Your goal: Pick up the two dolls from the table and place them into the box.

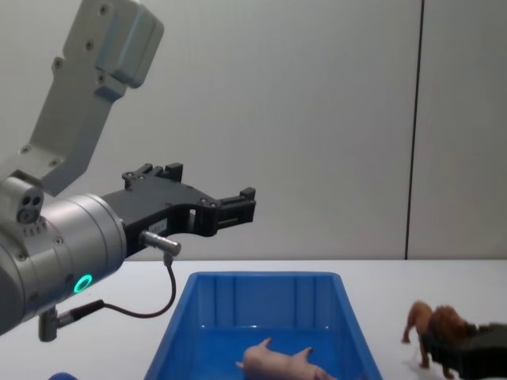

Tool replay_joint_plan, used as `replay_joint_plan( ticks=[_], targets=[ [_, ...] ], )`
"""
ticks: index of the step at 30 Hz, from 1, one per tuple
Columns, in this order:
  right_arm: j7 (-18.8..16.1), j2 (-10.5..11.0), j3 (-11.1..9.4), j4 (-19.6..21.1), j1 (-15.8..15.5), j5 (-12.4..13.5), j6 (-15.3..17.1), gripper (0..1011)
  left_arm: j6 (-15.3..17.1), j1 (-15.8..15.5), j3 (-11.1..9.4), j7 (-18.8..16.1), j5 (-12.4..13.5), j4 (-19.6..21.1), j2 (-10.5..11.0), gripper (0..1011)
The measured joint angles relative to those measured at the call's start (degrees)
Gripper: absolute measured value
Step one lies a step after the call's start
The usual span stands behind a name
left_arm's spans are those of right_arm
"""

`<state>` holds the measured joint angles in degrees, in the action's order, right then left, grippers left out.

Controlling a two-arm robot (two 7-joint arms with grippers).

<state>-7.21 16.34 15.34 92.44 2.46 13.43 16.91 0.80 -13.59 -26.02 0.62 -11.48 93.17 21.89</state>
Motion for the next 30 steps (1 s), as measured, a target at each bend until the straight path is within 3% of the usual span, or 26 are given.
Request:
replay_joint_plan(
  ticks=[13,21,30],
  targets=[
    [-4.3,-0.9,0.4,2.1,2.5,-1.8,-1.9,423,0.0,0.0,0.0,0.0,0.0,0.0,0.0,1001],
    [-9.5,-2.7,1.4,2.2,5.5,-2.2,0.1,423,0.0,0.0,0.0,0.0,0.0,0.0,0.0,1001],
    [-14.0,-5.4,3.2,-0.6,8.8,-3.0,3.2,423,0.0,0.0,0.0,0.0,0.0,0.0,0.0,1001]
  ],
)
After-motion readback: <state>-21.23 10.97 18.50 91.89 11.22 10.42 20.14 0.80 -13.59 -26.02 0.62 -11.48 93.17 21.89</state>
